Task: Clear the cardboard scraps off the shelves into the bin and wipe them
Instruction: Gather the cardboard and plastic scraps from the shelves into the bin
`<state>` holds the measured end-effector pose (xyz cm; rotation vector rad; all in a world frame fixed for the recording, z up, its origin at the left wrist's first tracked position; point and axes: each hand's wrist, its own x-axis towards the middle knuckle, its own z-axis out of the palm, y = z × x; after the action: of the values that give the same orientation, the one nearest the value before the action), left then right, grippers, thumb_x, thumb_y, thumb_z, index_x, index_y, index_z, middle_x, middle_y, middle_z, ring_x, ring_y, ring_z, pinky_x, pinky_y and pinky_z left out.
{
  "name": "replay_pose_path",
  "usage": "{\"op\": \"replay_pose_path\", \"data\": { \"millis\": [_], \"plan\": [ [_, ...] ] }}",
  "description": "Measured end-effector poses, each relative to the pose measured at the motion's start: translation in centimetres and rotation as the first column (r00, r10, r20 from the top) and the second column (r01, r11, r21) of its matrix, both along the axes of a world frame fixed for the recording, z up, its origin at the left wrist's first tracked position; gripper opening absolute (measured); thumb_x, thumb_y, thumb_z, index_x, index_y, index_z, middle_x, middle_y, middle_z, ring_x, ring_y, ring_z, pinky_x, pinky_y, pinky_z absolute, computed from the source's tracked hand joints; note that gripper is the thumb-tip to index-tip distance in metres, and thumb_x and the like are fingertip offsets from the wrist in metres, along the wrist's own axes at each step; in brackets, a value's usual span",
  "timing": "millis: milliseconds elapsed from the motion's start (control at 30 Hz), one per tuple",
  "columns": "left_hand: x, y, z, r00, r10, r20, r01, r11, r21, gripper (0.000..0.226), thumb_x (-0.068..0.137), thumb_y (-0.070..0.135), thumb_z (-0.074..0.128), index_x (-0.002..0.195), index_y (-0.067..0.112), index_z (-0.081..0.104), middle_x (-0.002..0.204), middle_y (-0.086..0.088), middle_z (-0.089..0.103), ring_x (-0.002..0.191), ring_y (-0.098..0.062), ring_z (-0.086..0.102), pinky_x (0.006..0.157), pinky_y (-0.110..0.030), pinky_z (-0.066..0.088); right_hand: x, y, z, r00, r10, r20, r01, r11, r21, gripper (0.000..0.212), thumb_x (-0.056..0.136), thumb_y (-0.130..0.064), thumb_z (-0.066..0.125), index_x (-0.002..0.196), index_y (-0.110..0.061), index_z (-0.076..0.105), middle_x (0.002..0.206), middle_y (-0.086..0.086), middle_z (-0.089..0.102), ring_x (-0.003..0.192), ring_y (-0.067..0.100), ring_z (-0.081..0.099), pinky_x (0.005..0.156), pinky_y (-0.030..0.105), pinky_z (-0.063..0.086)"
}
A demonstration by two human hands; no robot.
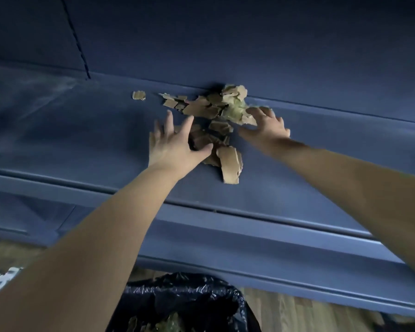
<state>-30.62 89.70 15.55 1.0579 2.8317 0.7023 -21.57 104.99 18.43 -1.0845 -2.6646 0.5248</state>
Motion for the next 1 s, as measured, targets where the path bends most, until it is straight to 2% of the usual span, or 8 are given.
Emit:
{"op": "replay_pose_path", "data": {
  "millis": [233,367,567,633,733,767,867,1000],
  "plan": [
    [-2.1,1.8,-1.0,0.998,0.054,0.025,-0.053,0.997,-0.049,0.066,0.09,0.058,0.034,0.147,0.034,0.011,0.158,-0.008,-0.01,0.144,-0.035,-0.01,0.118,-0.046,-0.001,-4.1,3.2,-0.1,0.999,0.032,0.039,-0.033,0.999,0.038,0.066,0.084,-0.046,0.053,0.143,-0.034,0.025,0.155,-0.001,0.016,0.14,0.032,0.018,0.109,0.049,0.022],
    [-2.4,1.9,-1.9,1.0,0.024,-0.002,-0.025,0.996,-0.086,0.069,0.089,0.061,0.031,0.147,0.034,0.006,0.157,-0.009,-0.013,0.145,-0.034,-0.012,0.118,-0.047,-0.005,-6.9,4.0,-0.4,0.996,0.061,0.066,-0.065,0.997,0.051,0.07,0.081,-0.052,0.053,0.142,-0.041,0.02,0.158,-0.006,0.004,0.144,0.033,0.007,0.111,0.061,0.019],
    [-2.5,2.2,-2.2,1.0,0.003,0.015,-0.002,0.996,-0.084,0.071,0.088,0.062,0.032,0.147,0.036,0.002,0.157,-0.007,-0.016,0.144,-0.033,-0.014,0.117,-0.048,-0.006,-10.1,3.9,-1.9,0.97,0.122,0.21,-0.122,0.992,-0.014,0.077,0.082,-0.067,0.044,0.146,-0.039,0.013,0.159,-0.002,-0.004,0.143,0.04,-0.012,0.118,0.054,0.003],
    [-2.6,2.2,-2.1,1.0,0.006,0.016,-0.005,0.998,-0.06,0.072,0.088,0.062,0.034,0.147,0.037,0.002,0.157,-0.006,-0.015,0.145,-0.032,-0.013,0.117,-0.047,-0.006,-10.2,3.5,-2.7,0.953,0.148,0.265,-0.144,0.989,-0.035,0.08,0.077,-0.073,0.044,0.145,-0.042,0.016,0.158,-0.006,-0.003,0.143,0.041,-0.012,0.116,0.058,0.004],
    [-2.6,2.1,-1.8,0.998,0.021,0.058,-0.023,0.999,0.037,0.066,0.09,0.054,0.038,0.147,0.035,0.01,0.158,-0.005,-0.009,0.145,-0.03,-0.008,0.118,-0.045,-0.002,-9.3,3.4,-2.1,0.919,0.259,0.298,-0.259,0.965,-0.042,0.076,0.075,-0.077,0.039,0.139,-0.037,0.034,0.153,0.005,0.021,0.14,0.037,0.016,0.114,0.049,0.019],
    [-2.7,2.1,-1.7,0.995,0.031,0.092,-0.042,0.993,0.114,0.062,0.091,0.048,0.041,0.146,0.034,0.015,0.158,-0.004,-0.005,0.146,-0.028,-0.004,0.119,-0.045,0.001,-8.9,3.5,-1.9,0.904,0.291,0.312,-0.288,0.956,-0.056,0.077,0.074,-0.079,0.038,0.139,-0.038,0.035,0.153,0.005,0.021,0.14,0.035,0.017,0.114,0.049,0.019],
    [-3.7,1.6,-1.3,0.99,0.066,0.128,-0.105,0.94,0.324,0.053,0.091,0.033,0.049,0.141,0.029,0.032,0.157,-0.005,0.009,0.144,-0.025,0.01,0.118,-0.041,0.014,-7.6,3.1,-2.1,0.891,0.277,0.361,-0.257,0.961,-0.104,0.085,0.072,-0.078,0.043,0.144,-0.046,0.013,0.158,-0.009,-0.005,0.145,0.032,-0.009,0.115,0.059,0.006],
    [-7.8,2.0,-0.4,0.983,0.181,0.034,-0.184,0.957,0.225,0.057,0.09,0.038,0.05,0.142,0.026,0.031,0.156,-0.008,0.008,0.143,-0.029,0.011,0.115,-0.038,0.015,-7.7,2.8,-2.8,0.905,0.261,0.335,-0.263,0.964,-0.042,0.074,0.078,-0.074,0.039,0.142,-0.047,0.015,0.157,-0.011,0.0,0.145,0.033,-0.006,0.11,0.066,0.006]
  ]
}}
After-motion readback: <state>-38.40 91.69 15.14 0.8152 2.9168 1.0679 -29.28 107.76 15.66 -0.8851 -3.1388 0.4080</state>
